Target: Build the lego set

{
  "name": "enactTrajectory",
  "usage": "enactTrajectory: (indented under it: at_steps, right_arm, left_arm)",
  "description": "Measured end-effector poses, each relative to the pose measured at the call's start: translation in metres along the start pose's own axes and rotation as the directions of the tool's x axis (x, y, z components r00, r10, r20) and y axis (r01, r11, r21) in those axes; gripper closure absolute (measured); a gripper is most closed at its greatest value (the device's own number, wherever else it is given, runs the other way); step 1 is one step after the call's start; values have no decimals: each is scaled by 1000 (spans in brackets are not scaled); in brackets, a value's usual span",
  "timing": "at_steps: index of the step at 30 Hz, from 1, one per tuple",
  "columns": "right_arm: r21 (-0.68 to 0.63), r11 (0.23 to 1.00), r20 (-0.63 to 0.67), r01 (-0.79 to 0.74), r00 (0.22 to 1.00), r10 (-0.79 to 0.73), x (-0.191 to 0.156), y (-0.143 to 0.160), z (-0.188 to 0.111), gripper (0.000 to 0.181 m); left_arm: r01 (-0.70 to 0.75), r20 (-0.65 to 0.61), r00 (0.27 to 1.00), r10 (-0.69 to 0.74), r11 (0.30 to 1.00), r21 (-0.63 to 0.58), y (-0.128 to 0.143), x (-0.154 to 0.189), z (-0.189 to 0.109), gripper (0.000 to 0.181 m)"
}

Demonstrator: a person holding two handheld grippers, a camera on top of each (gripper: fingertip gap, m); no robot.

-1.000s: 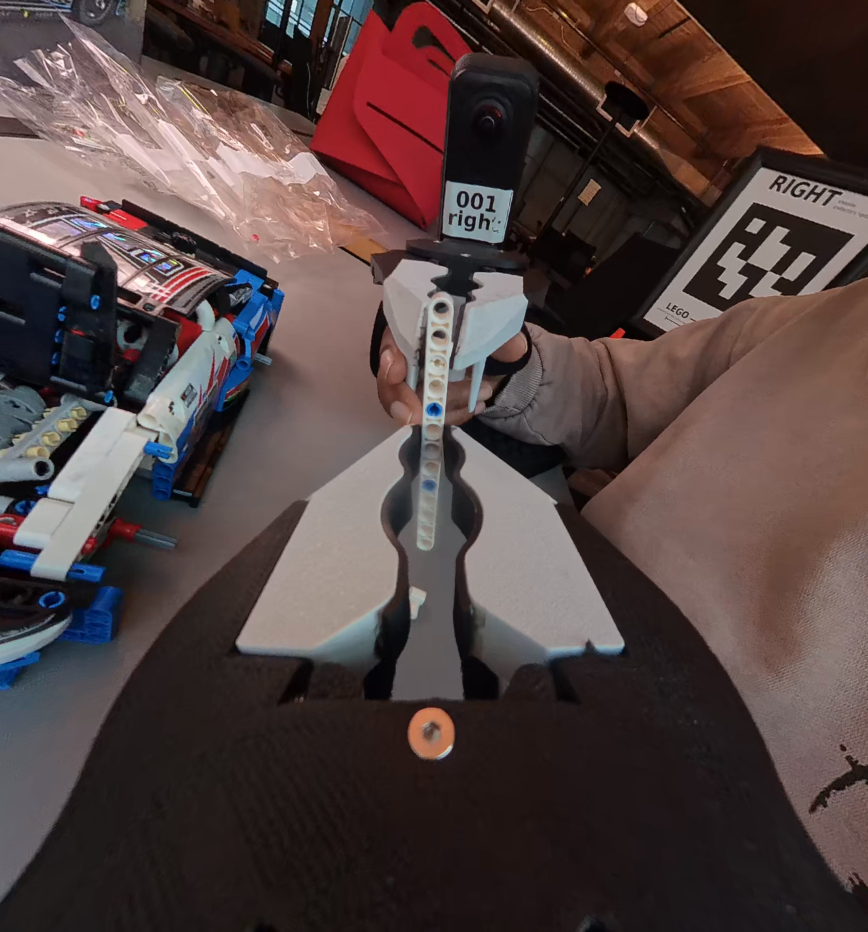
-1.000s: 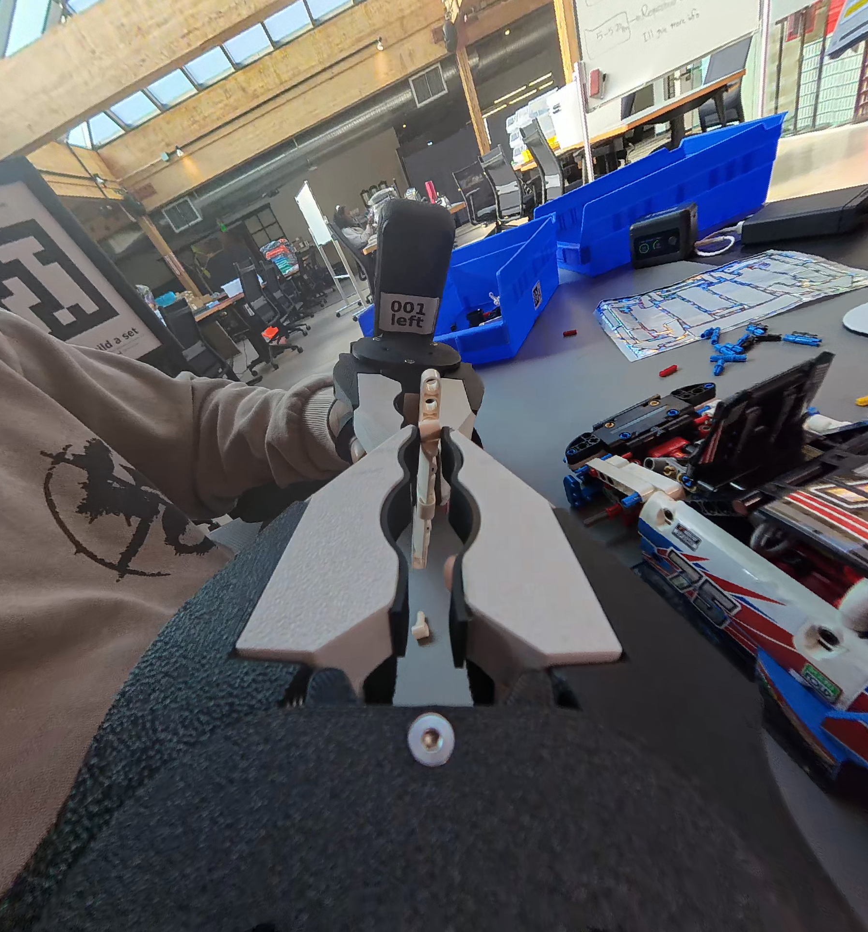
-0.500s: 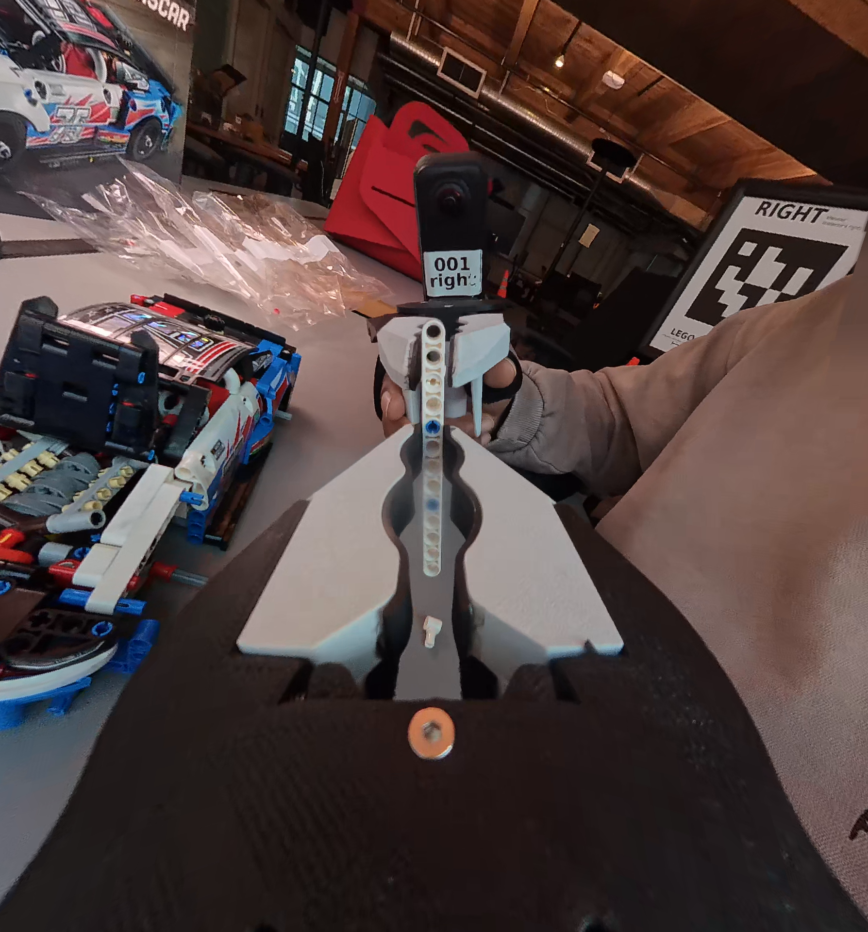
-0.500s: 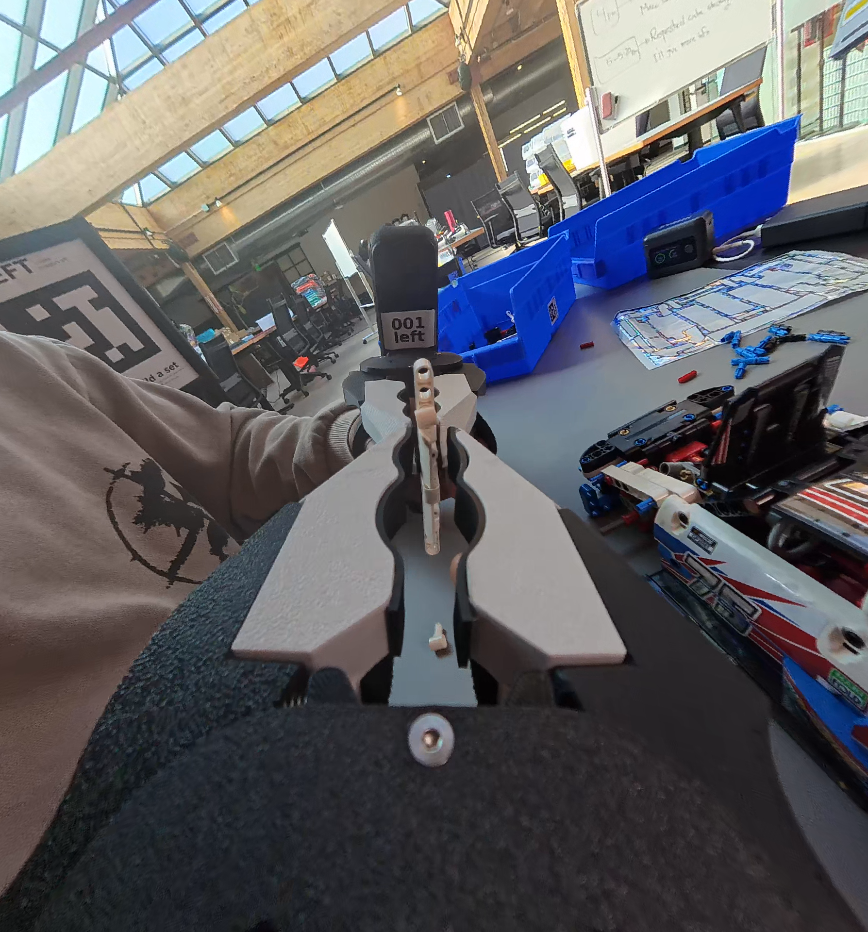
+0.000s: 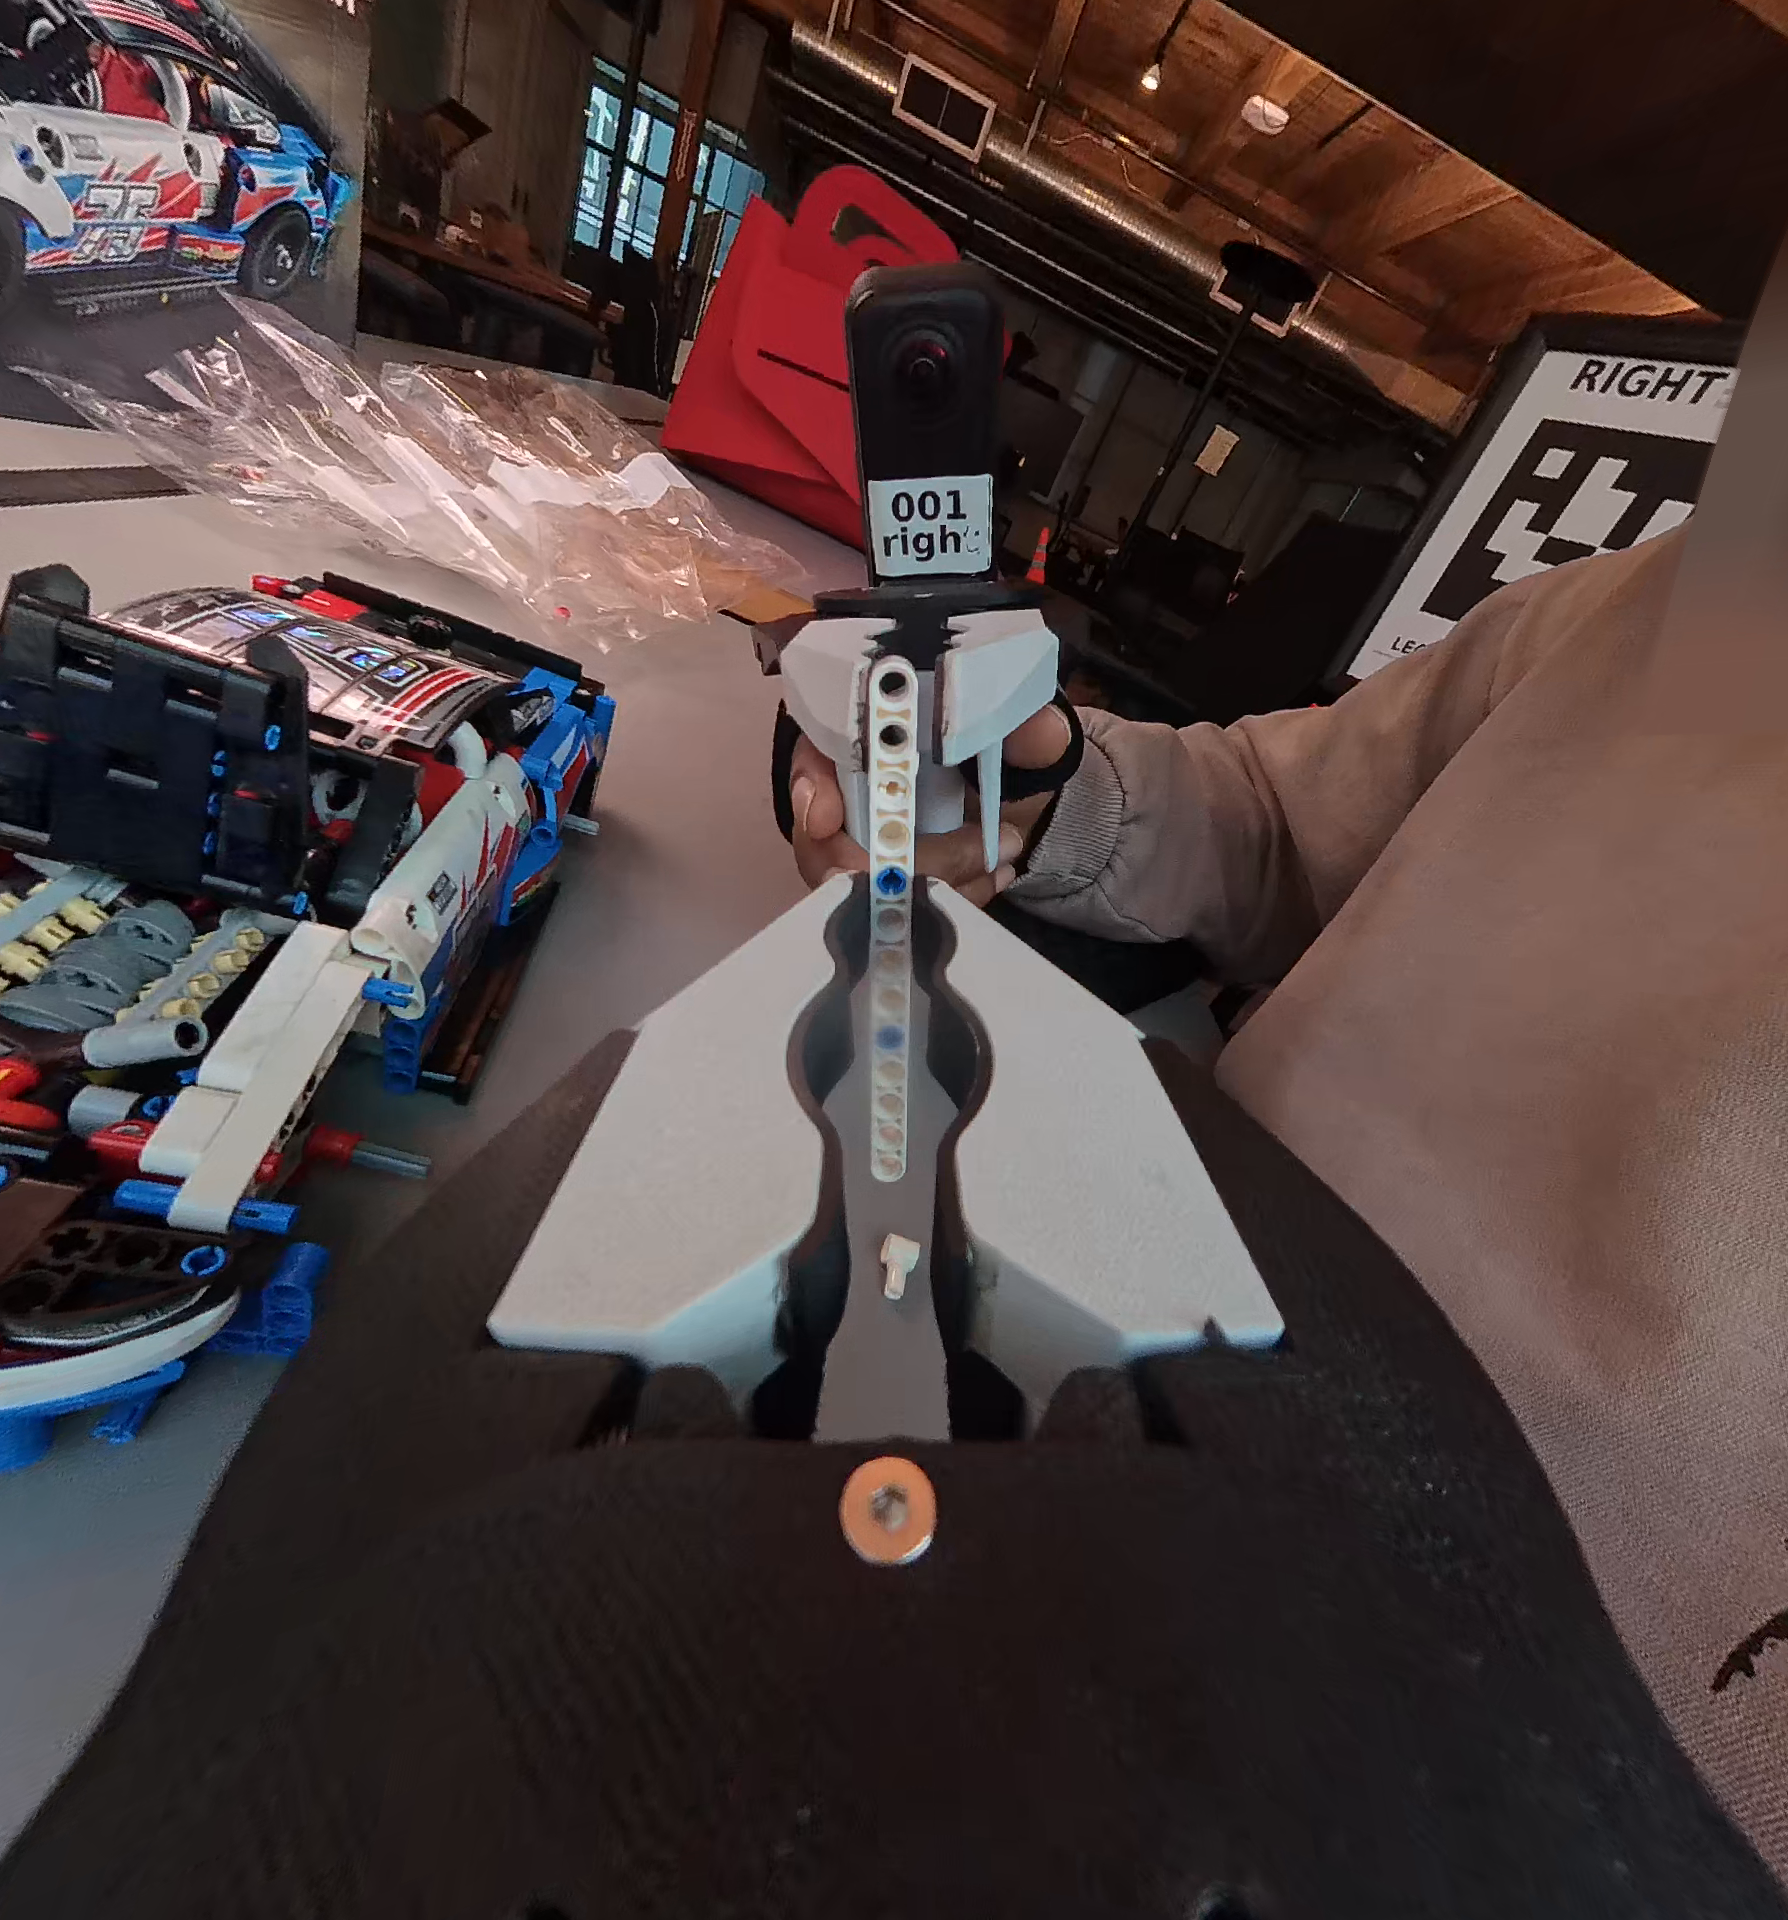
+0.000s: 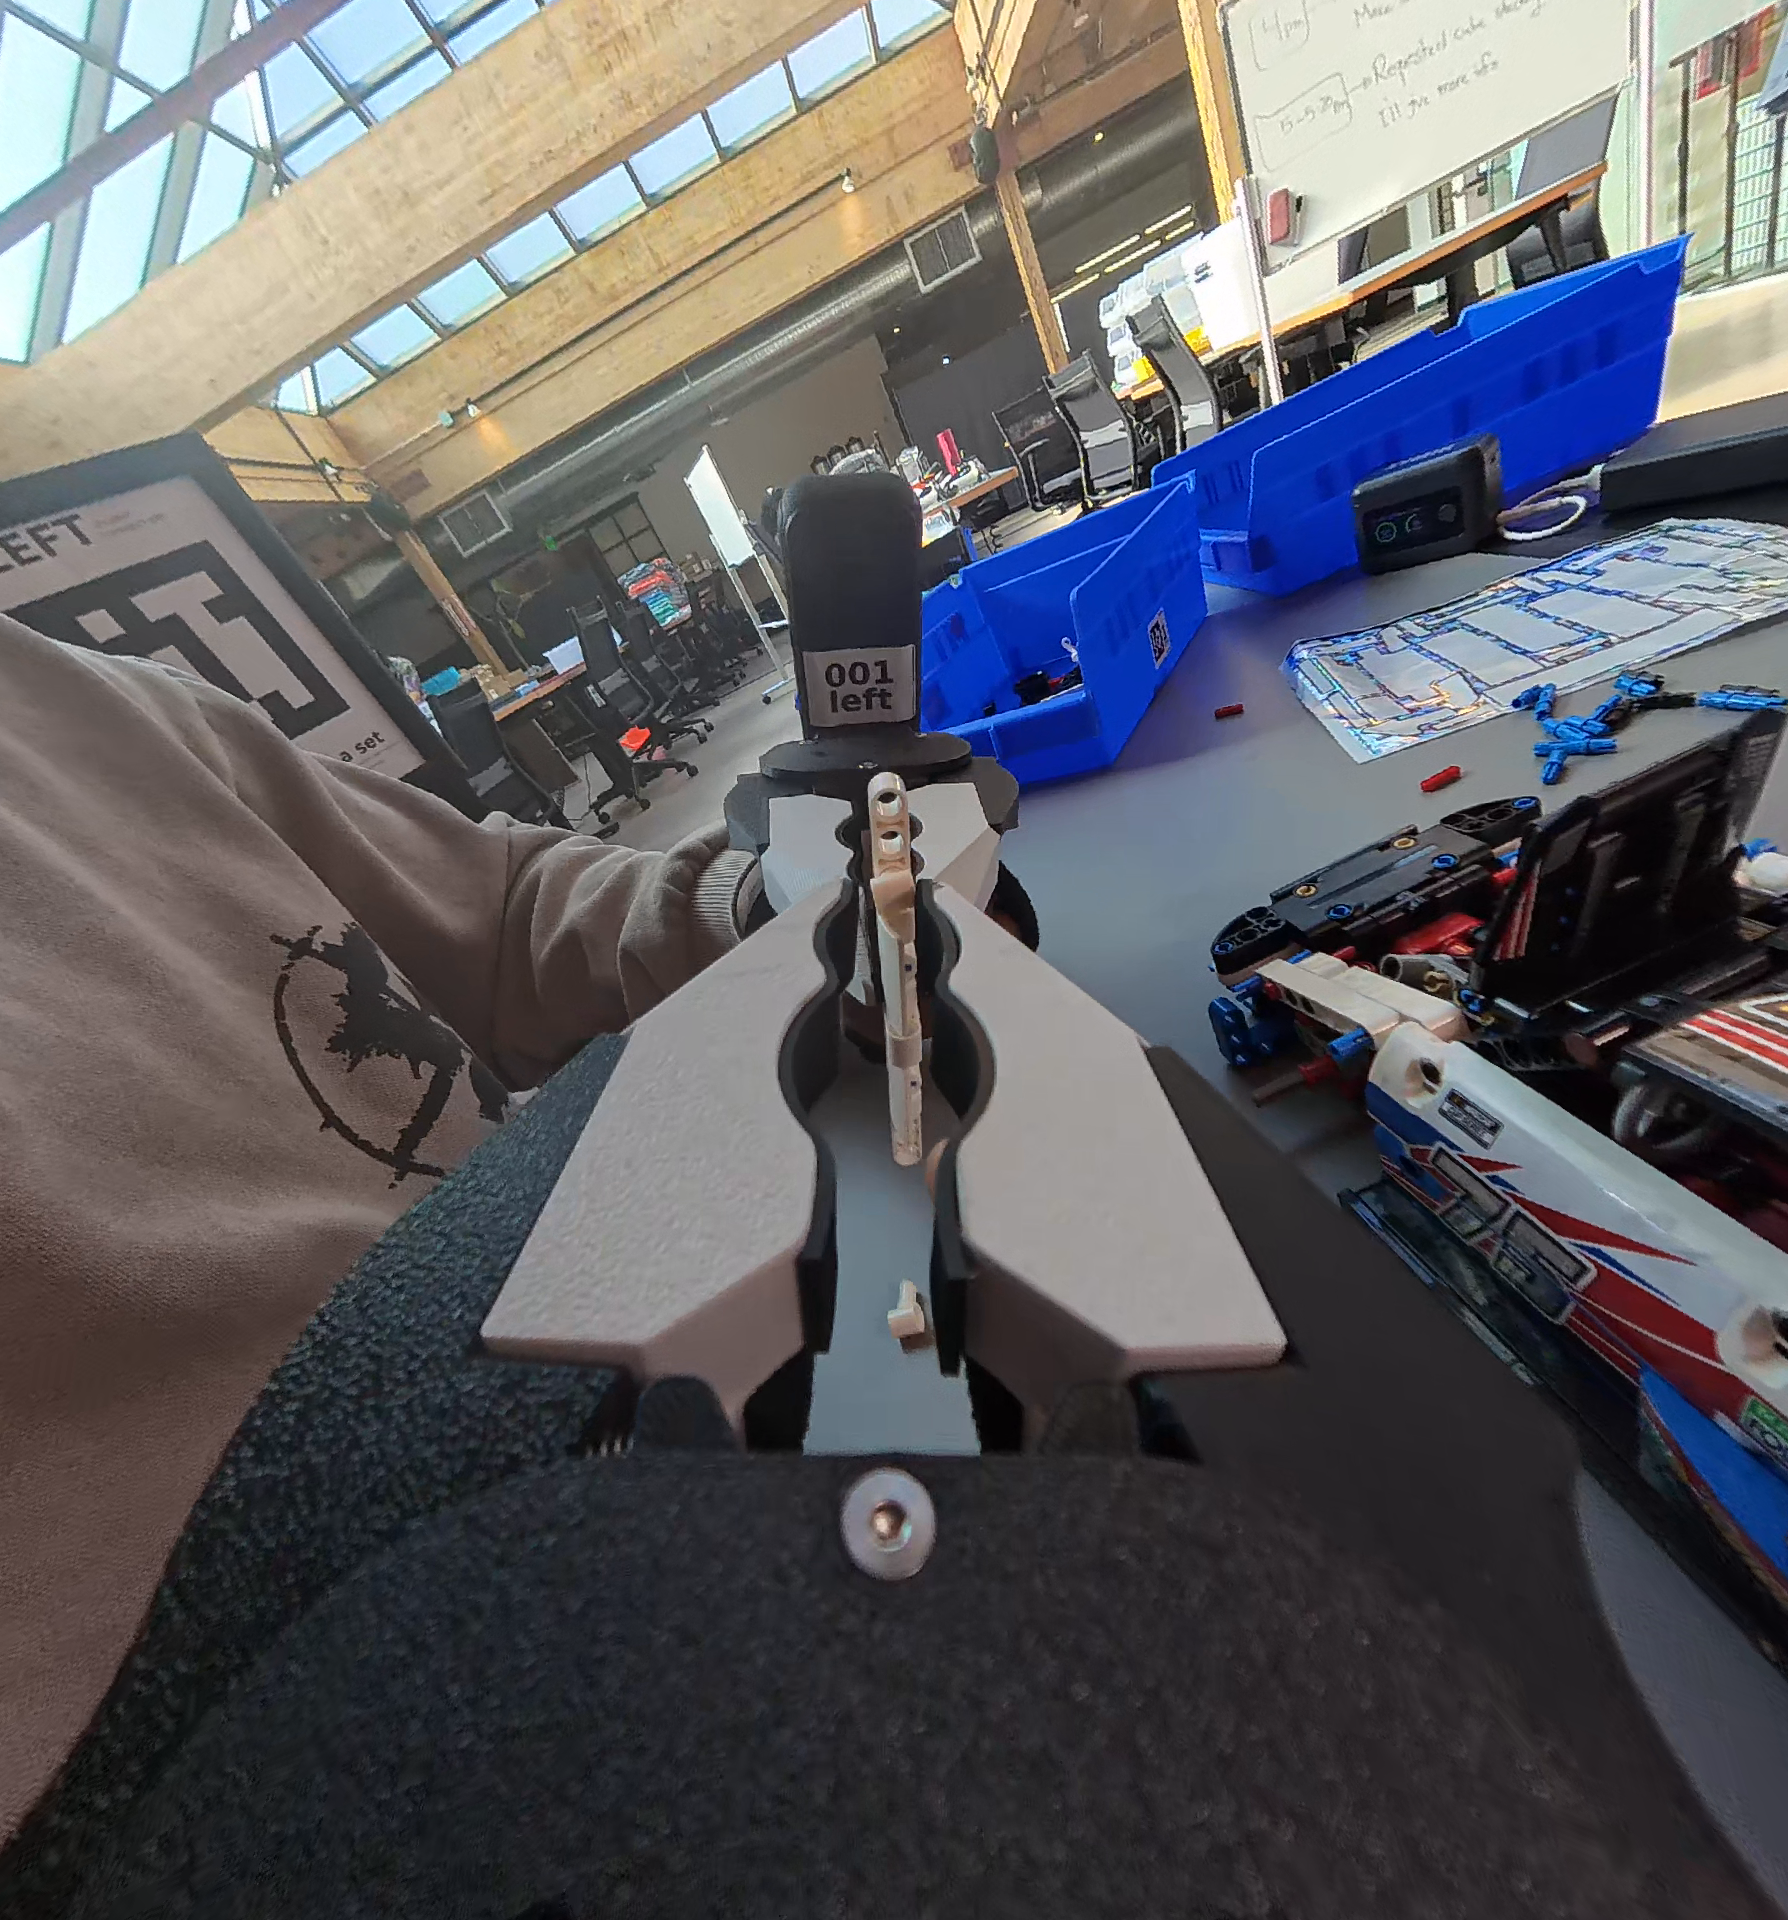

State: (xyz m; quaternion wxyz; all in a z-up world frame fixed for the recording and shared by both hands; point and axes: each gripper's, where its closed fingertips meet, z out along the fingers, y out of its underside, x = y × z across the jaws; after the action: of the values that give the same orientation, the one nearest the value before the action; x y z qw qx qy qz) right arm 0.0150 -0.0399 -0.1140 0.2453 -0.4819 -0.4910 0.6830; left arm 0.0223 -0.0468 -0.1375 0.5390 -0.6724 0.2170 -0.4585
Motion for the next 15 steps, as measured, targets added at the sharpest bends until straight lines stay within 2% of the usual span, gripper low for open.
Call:
enactTrajectory:
  at_steps: [5, 12, 15]
  right_arm:
    - [-26, 999, -26, 31, 999, -32, 3, 4, 0, 169]
    - [-51, 991, -35, 127, 991, -129, -1, 6, 1, 175]
    - [-58, 991, -36, 120, 992, -122, 0, 8, 1, 175]
  left_arm:
    - [6, -10, 1000, -7, 1000, -7, 2, 1, 0, 176]
    - [21, -23, 999, -22, 1000, -21, 5, 3, 2, 176]
    - [33, -24, 999, -34, 999, -24, 7, 3, 2, 176]
